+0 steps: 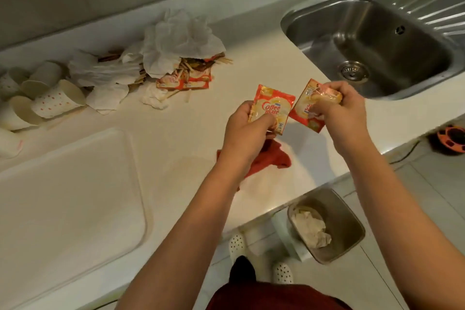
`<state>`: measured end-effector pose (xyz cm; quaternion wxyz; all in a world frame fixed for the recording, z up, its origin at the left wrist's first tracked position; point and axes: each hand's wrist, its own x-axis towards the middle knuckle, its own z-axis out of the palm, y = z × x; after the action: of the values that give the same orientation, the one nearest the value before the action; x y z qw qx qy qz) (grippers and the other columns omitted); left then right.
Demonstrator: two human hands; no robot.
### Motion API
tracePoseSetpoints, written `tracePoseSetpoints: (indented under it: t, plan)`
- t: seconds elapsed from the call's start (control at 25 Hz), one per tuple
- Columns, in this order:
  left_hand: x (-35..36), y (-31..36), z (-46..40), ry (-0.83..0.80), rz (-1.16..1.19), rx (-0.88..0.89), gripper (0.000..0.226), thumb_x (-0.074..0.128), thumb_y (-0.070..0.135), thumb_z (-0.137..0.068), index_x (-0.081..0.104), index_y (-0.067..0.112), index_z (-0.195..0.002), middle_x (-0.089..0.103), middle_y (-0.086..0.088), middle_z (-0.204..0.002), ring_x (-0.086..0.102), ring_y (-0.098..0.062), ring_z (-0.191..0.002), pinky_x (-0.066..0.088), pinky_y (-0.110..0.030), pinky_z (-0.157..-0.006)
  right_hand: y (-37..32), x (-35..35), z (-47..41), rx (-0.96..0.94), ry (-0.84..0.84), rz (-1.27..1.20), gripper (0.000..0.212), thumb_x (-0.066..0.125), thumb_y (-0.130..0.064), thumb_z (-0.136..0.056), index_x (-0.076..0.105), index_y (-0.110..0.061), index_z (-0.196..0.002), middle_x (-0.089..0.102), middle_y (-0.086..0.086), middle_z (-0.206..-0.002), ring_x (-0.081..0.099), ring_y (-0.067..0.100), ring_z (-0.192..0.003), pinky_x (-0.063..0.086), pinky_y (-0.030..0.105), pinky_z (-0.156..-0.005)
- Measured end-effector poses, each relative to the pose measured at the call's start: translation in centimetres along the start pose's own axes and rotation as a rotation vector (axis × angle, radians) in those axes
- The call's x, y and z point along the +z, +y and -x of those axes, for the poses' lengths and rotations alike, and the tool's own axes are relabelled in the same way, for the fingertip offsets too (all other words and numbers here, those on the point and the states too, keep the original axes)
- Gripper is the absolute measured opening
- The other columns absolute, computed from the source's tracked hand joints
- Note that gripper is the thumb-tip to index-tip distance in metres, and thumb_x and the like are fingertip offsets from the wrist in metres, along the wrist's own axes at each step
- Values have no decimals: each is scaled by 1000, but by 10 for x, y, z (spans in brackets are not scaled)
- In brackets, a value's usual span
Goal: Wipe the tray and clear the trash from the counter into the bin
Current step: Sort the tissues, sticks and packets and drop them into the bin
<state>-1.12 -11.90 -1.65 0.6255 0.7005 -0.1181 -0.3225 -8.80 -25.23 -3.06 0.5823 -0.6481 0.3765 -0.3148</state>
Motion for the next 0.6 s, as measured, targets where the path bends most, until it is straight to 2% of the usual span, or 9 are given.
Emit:
tracePoseSetpoints:
  t: [0.04, 0.12, 0.2, 0.24, 0.32, 0.44, 0.52, 0.56, 0.6]
  plan:
    - [17, -7, 12, -42, -13, -17, 15, 56, 9, -88, 58, 19, -98, 67, -5, -99, 66, -22, -88, 58, -36, -76, 5, -17, 7, -38, 58, 6, 33, 54, 7, -78, 51, -26, -77, 57, -12, -82, 61, 6, -75, 51, 14, -55]
    - [48, -27, 34, -151, 28, -42, 16, 55, 2, -87, 57, 17, -95, 66, -3, -90, 65, -16, -78, 57, -28, -68, 20, -51, 23, -178, 173, 8, 32, 51, 6, -76, 51, -26, -75, 55, -12, -78, 58, 3, -72, 48, 10, -54]
    - [72, -53, 52, -262, 22, -116, 21, 54, -2, -86, 56, 19, -88, 65, 0, -84, 64, -13, -73, 56, -24, -67, 48, -86, 40, -291, 239, -2, 28, 50, 1, -70, 51, -26, -77, 55, -18, -73, 53, 0, -66, 43, 14, -55]
    - [85, -71, 61, -311, -28, -173, 23, 54, -2, -86, 55, 21, -86, 64, 0, -83, 63, -13, -71, 55, -26, -68, 69, -107, 49, -275, 275, 7, 27, 49, -1, -67, 51, -26, -77, 56, -20, -69, 50, -1, -64, 41, 16, -55]
    - [103, -108, 73, -352, -135, -274, 23, 53, 0, -86, 52, 23, -83, 63, 1, -82, 62, -12, -67, 54, -27, -68, 118, -144, 68, -104, 361, 53, 28, 47, -3, -64, 51, -28, -75, 57, -18, -69, 52, 0, -66, 44, 24, -58]
    - [119, -159, 74, -304, -247, -360, 23, 54, -1, -85, 52, 22, -82, 63, -7, -92, 62, -18, -75, 55, -31, -72, 181, -167, 96, 145, 347, 205, 24, 51, -10, -65, 54, -31, -77, 58, 0, -81, 61, 25, -82, 53, 41, -69]
    - [128, -186, 69, -280, -331, -389, 19, 56, 1, -85, 55, 20, -85, 65, -13, -102, 64, -26, -87, 55, -40, -83, 210, -170, 109, 256, 254, 317, 23, 58, -9, -69, 57, -22, -88, 59, 4, -91, 59, 27, -87, 50, 37, -73]
    - [131, -196, 66, -286, -381, -396, 15, 58, 4, -85, 58, 17, -92, 65, -14, -109, 64, -29, -94, 53, -40, -88, 222, -171, 113, 301, 184, 390, 29, 63, -6, -72, 59, -18, -98, 59, 5, -97, 58, 27, -93, 49, 34, -78]
    - [135, -205, 64, -307, -434, -406, 21, 60, 8, -85, 59, 12, -106, 63, -13, -118, 62, -28, -104, 50, -38, -93, 232, -173, 117, 341, 102, 479, 38, 67, -4, -74, 59, -14, -110, 57, 7, -108, 56, 28, -103, 45, 29, -83]
